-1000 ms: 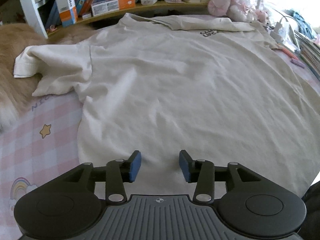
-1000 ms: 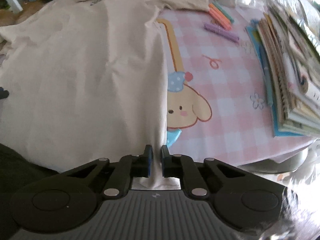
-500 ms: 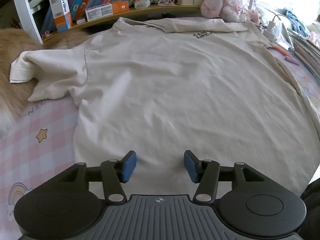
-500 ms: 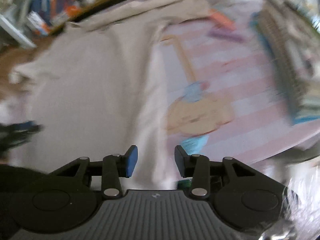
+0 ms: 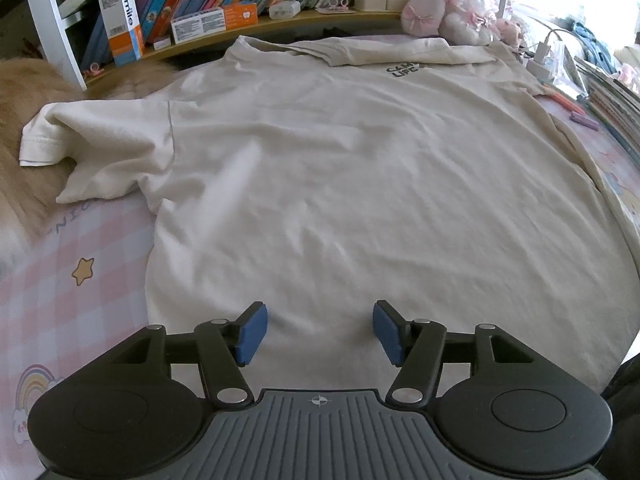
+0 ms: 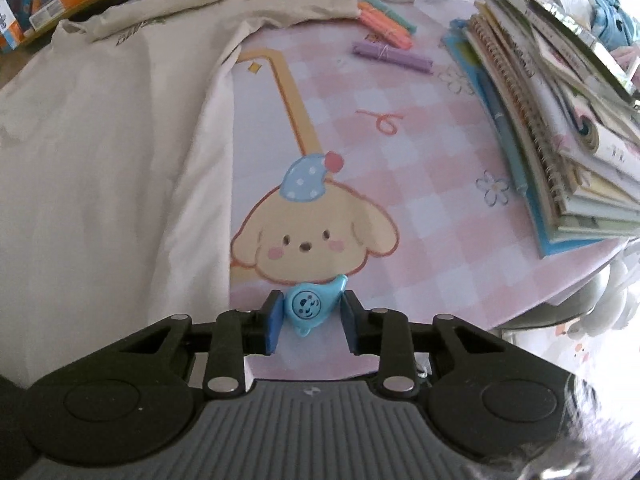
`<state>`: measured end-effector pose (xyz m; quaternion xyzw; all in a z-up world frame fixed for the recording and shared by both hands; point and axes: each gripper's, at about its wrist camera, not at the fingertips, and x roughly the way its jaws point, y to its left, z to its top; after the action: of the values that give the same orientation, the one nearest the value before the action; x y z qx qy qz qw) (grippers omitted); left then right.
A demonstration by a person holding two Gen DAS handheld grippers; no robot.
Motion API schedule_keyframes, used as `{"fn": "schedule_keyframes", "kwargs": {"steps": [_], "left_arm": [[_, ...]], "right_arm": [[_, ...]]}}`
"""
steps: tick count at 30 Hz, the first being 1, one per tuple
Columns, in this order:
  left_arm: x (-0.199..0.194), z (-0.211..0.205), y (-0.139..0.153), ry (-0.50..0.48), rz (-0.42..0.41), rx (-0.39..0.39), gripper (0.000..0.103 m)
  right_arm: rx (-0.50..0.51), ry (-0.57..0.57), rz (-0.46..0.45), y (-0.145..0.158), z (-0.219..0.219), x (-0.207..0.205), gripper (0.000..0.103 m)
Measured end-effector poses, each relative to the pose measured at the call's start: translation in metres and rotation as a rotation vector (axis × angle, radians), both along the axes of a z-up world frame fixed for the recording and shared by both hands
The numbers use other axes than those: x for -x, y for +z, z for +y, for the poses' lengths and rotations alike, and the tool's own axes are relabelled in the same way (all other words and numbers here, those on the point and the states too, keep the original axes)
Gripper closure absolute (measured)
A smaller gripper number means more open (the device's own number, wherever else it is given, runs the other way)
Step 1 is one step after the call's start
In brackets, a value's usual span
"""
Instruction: Fold clothes
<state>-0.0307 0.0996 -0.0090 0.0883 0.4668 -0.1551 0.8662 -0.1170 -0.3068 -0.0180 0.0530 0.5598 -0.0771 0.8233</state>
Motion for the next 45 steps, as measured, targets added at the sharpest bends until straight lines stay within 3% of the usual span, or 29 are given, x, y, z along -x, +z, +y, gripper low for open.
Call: {"fn": "schedule_keyframes", "kwargs": {"steps": [5,7,8,9,12,15,19,23,26,28,29,30,32,35,37,39,40,41,42,45], "left_arm": [[-0.001,-0.002,0.0,0.013,0.004,-0.004,0.043],[-0.001,-0.002,0.0,0.02,0.006,-0.006,0.043],[-0.001,-0.002,0.0,0.025,0.006,-0.006,0.043],[-0.001,-0.001,0.0,0.031,0.006,-0.005,0.043],[0.002,-0.001,-0.001,0.045,-0.003,-0.002,0.042],[0.003,-0.001,-0.001,0.049,-0.005,-0.001,0.041],[0.003,0.001,-0.001,0.038,-0.006,0.0,0.041],[0.001,0.003,-0.002,0.023,-0.006,0.001,0.037],[0.0,0.004,-0.002,0.007,-0.007,0.001,0.035],[0.0,0.005,-0.003,-0.003,-0.01,0.003,0.033],[-0.001,0.005,-0.003,-0.008,-0.01,0.003,0.033],[-0.001,0.006,-0.003,-0.01,-0.01,0.002,0.032],[-0.001,0.008,-0.003,-0.011,-0.011,0.003,0.032],[0.001,0.009,-0.004,-0.006,-0.018,0.007,0.032],[0.001,0.01,-0.004,-0.008,-0.02,0.008,0.032],[0.001,0.011,-0.004,-0.012,-0.022,0.01,0.031],[0.001,0.011,-0.004,-0.013,-0.023,0.01,0.031],[0.001,0.012,-0.005,-0.014,-0.023,0.01,0.03],[0.001,0.012,-0.005,-0.014,-0.024,0.011,0.03],[0.001,0.012,-0.005,-0.014,-0.026,0.011,0.03]], "right_arm": [[0.118,-0.019,-0.124,0.022,-0.031,-0.047,0.074],[0.191,-0.057,-0.173,0.036,-0.046,-0.064,0.051],[0.229,-0.077,-0.197,0.043,-0.053,-0.072,0.045],[0.266,-0.098,-0.221,0.05,-0.06,-0.08,0.046],[0.174,-0.02,-0.21,0.059,-0.054,-0.08,0.045],[0.007,0.159,-0.103,0.049,-0.024,-0.062,0.045],[-0.136,0.298,0.038,0.032,0.021,-0.024,0.045],[-0.143,0.307,0.108,0.011,0.045,0.0,0.045],[-0.083,0.317,0.099,0.004,0.058,0.008,0.047],[-0.061,0.325,0.079,0.005,0.062,0.01,0.064],[-0.063,0.331,0.068,0.007,0.062,0.011,0.087],[-0.062,0.311,0.067,0.008,0.058,0.01,0.095],[-0.061,0.211,0.053,0.016,0.038,0.013,0.097],[0.085,0.037,0.063,0.024,-0.007,0.021,0.097],[0.116,-0.002,0.096,0.025,-0.025,0.022,0.096],[0.088,0.001,0.1,0.03,-0.028,0.02,0.085],[0.059,0.034,0.084,0.033,-0.02,0.018,0.074],[0.029,0.083,0.057,0.038,-0.006,0.018,0.046],[0.006,0.135,0.039,0.039,0.009,0.016,0.039],[-0.04,0.246,0.031,0.033,0.05,0.007,0.042]]}}
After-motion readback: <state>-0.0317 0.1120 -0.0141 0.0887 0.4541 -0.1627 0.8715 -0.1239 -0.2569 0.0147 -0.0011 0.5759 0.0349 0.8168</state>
